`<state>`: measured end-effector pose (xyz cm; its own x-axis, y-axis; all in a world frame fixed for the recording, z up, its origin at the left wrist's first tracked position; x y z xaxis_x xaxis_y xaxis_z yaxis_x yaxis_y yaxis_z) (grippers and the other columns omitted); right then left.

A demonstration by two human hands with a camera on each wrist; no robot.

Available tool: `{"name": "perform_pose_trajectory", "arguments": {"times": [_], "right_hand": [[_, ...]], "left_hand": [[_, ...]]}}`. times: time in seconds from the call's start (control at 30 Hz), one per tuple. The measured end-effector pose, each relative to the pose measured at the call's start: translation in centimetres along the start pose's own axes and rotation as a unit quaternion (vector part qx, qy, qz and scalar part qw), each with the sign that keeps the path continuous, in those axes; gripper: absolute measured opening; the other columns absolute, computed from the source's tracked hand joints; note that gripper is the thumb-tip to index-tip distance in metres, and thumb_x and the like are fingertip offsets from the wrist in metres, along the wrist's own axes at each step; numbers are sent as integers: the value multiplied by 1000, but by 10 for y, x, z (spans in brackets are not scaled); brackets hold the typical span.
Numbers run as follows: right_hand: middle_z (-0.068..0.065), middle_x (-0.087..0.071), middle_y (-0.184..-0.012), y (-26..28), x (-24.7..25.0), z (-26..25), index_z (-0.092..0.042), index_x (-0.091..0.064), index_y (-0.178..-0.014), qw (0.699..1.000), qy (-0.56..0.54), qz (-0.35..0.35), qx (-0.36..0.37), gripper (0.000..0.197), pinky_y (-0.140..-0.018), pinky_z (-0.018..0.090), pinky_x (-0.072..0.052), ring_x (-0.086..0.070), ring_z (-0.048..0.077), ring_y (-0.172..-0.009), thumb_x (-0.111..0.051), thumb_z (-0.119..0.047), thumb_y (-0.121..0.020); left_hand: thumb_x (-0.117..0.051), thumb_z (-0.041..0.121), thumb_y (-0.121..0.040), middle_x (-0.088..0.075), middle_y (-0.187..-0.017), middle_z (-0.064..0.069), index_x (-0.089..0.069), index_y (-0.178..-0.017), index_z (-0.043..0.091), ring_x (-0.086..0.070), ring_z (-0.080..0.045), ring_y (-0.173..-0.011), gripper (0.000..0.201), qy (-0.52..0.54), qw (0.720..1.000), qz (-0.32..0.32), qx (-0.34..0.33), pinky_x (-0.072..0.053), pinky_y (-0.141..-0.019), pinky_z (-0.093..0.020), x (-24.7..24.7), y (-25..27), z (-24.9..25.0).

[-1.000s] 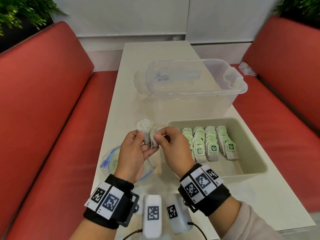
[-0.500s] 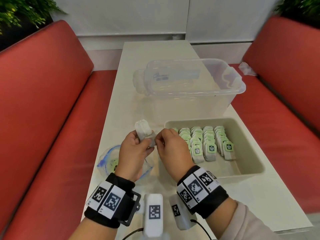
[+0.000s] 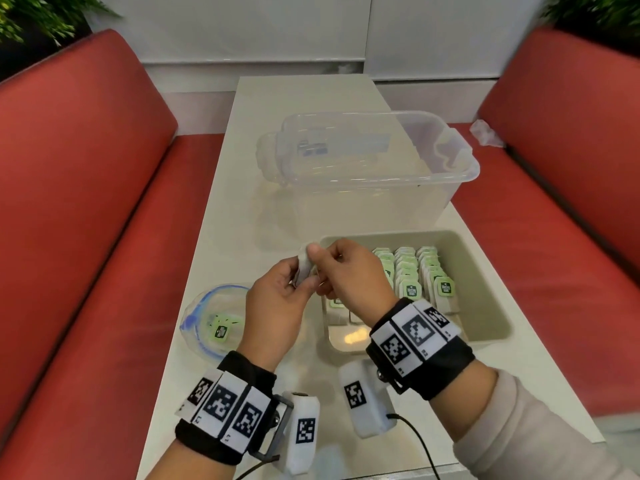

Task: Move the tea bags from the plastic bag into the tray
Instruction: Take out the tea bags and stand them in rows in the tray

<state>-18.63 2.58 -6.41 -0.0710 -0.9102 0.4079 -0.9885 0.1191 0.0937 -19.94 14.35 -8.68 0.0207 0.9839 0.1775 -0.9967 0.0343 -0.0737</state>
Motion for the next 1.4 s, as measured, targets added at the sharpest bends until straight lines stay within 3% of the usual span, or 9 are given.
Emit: {"name": "perform_pose_trajectory", "arguments": {"times": [0.13,0.3,0.43,0.67,0.87,0.97,1.07,1.27,1.4], "right_hand": [[6,-65,-64,-2,14,-6,-13,-50,-73,998,-30,-44,-20,24,-67,45,-56,-68,30,-66,-50,-26,-94],[6,-69,-74,-14,37,-5,-6,-62,-84,984,151,-85,38,21,-66,37,-55,-70,23,-70,-52,-22,-92],[-4,-60,-71,-32,52,-2,-13,-67,-85,918,349,-155,106,16,-57,19,-40,-55,15,-67,-58,-25,-89],[-8,-69,-73,-45,32,19,-18,-66,-85,777,481,-401,68,9,-47,13,-43,-60,9,-54,-58,-12,-84],[2,-70,-73,-63,2,40,-19,-60,-77,725,518,-452,48,12,-36,7,-36,-56,8,-43,-63,-8,-79],[-2,-63,-62,-74,-3,42,-18,-61,-75,717,550,-425,56,10,-50,17,-46,-50,2,-32,-66,-10,-77],[-4,-62,-59,-83,-4,44,-14,-63,-81,725,550,-410,54,6,-65,26,-54,-54,6,-36,-67,-10,-78],[-5,-59,-57,-87,-5,48,-9,-66,-87,737,536,-408,51,10,-63,25,-52,-52,5,-34,-68,-10,-77],[-8,-63,-60,-85,2,37,-9,-68,-88,752,532,-385,52,13,-50,18,-46,-54,6,-39,-65,-20,-81]], "left_hand": [[-53,9,-93,-70,-96,-11,-64,-95,20,-67,-22,-93,16,70,997,4,23,-55,-83,-29,-4,0,-5],[-47,16,-96,-68,-107,-8,-61,-103,11,-65,-21,-103,16,135,988,17,72,-55,-86,-35,-4,-3,-10],[-46,18,-97,-66,-111,-9,-59,-100,11,-64,-22,-107,15,148,985,31,77,-56,-84,-32,1,-5,-16],[-46,19,-97,-67,-107,-6,-60,-95,14,-65,-22,-104,15,159,983,32,85,-56,-83,-30,4,2,-24],[-46,18,-96,-69,-105,-5,-61,-95,15,-66,-21,-103,15,170,979,32,105,-55,-84,-31,2,6,-27],[-46,18,-96,-69,-105,-4,-61,-97,16,-66,-21,-102,15,169,979,31,111,-55,-85,-33,2,7,-28],[-47,18,-96,-69,-108,-5,-61,-97,15,-66,-21,-102,14,167,979,30,116,-55,-84,-33,2,7,-29],[-51,17,-94,-67,-103,-5,-64,-95,19,-66,-15,-95,13,148,982,39,109,-57,-73,-25,2,6,-32],[-52,13,-93,-66,-97,-6,-63,-102,17,-65,-6,-81,15,138,984,39,101,-56,-67,-20,3,4,-31]]}}
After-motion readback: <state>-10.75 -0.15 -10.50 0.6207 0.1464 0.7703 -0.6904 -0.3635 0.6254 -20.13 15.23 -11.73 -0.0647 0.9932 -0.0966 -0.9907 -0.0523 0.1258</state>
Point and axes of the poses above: each hand's wrist, its own y-axis away from the middle knuckle, its own x-axis out of the back of the hand, z = x × y, the point moved 2 cm from there along -y, towards the middle knuckle
